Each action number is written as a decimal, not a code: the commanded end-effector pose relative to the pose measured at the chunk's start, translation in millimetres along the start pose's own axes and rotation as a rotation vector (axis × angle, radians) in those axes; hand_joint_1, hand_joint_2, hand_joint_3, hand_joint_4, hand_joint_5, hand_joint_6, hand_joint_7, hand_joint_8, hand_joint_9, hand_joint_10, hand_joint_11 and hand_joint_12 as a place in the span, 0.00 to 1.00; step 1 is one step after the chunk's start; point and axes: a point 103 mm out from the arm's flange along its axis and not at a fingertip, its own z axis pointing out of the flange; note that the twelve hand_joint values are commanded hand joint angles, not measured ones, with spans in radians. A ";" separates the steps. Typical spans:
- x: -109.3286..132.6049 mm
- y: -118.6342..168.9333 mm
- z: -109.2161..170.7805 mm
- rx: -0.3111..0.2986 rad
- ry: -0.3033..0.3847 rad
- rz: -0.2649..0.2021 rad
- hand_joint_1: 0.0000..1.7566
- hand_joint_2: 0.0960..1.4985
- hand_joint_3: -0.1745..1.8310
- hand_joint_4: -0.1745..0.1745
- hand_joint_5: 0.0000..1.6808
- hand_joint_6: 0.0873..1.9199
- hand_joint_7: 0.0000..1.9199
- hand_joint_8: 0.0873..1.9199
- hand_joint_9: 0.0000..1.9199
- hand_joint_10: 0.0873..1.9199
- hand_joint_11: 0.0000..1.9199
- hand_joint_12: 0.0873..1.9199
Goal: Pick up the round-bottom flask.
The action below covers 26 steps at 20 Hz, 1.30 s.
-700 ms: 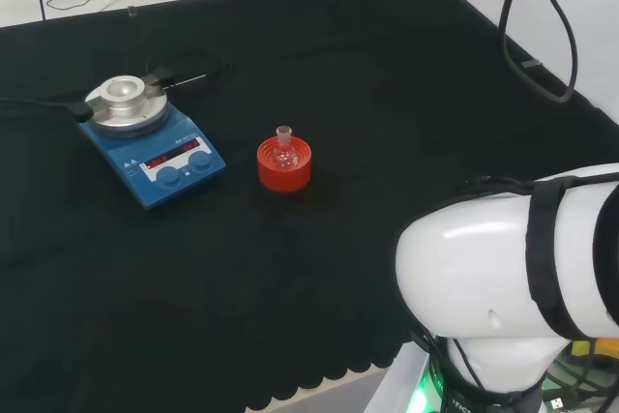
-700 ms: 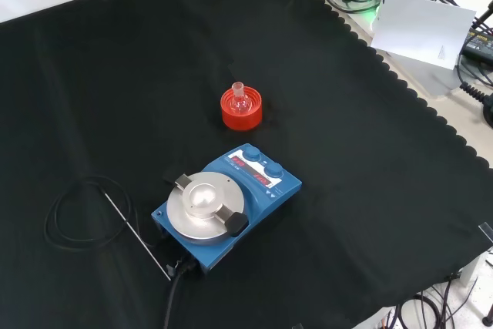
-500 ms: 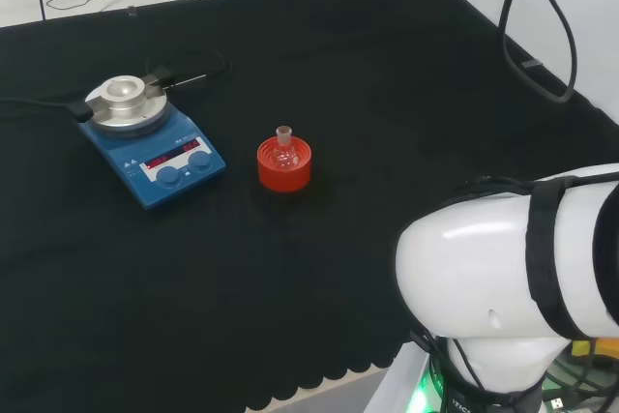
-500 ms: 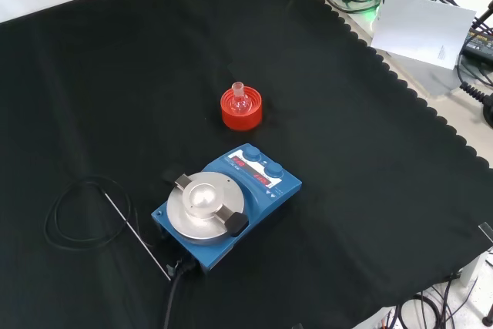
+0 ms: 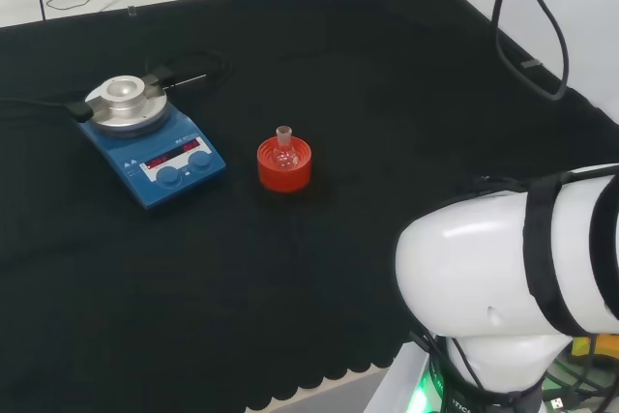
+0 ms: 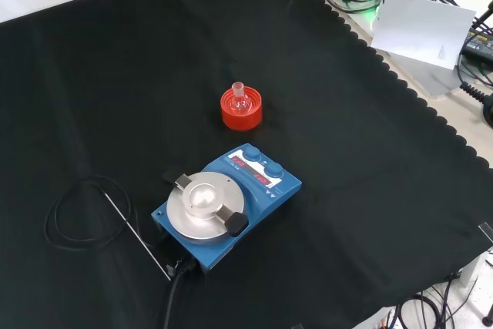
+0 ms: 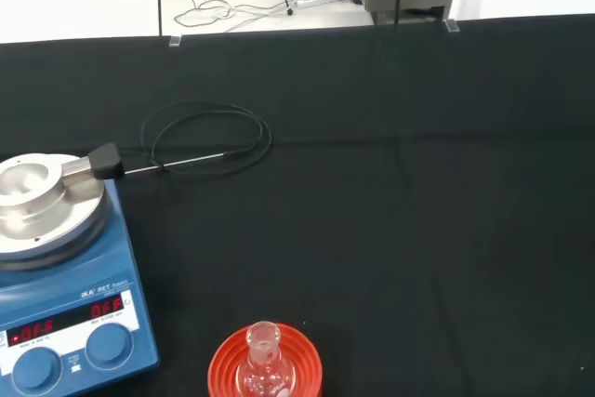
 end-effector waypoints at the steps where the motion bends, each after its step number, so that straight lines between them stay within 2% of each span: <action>1: -20.7 -3.1 11.3 0.006 -0.002 0.058 0.06 0.84 0.25 0.46 0.21 0.14 0.04 0.23 0.12 0.29 0.00 0.67; 8: -43.2 27.8 59.8 0.077 0.026 0.092 0.06 0.84 0.24 0.46 0.22 0.13 0.04 0.23 0.12 0.29 0.00 0.67; 15: -60.1 70.1 114.8 0.134 0.071 0.077 0.06 0.84 0.24 0.46 0.22 0.13 0.04 0.23 0.12 0.29 0.00 0.68; 20: -56.1 87.7 145.5 0.143 0.110 0.060 0.07 0.84 0.23 0.45 0.22 0.12 0.04 0.23 0.12 0.30 0.00 0.68; 26: -46.1 92.9 185.7 0.187 0.104 0.037 0.08 0.84 0.22 0.45 0.23 0.11 0.05 0.24 0.14 0.30 0.00 0.70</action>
